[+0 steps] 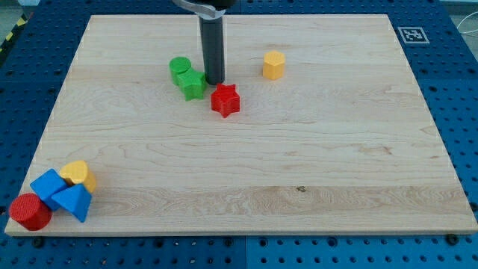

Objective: Move the red star closer to the green star

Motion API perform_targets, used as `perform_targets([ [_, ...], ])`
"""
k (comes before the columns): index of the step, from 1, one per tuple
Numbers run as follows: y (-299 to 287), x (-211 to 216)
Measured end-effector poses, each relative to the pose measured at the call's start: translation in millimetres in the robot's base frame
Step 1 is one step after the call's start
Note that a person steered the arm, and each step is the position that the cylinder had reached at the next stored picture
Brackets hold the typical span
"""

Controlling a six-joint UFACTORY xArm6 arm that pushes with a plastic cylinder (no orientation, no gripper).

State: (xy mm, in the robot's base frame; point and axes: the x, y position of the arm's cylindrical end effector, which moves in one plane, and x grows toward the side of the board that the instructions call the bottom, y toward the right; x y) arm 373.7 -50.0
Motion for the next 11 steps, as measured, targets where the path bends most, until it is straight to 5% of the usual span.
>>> perform_targets([
  [2, -8, 24],
  [5, 48, -16],
  [11, 38, 33],
])
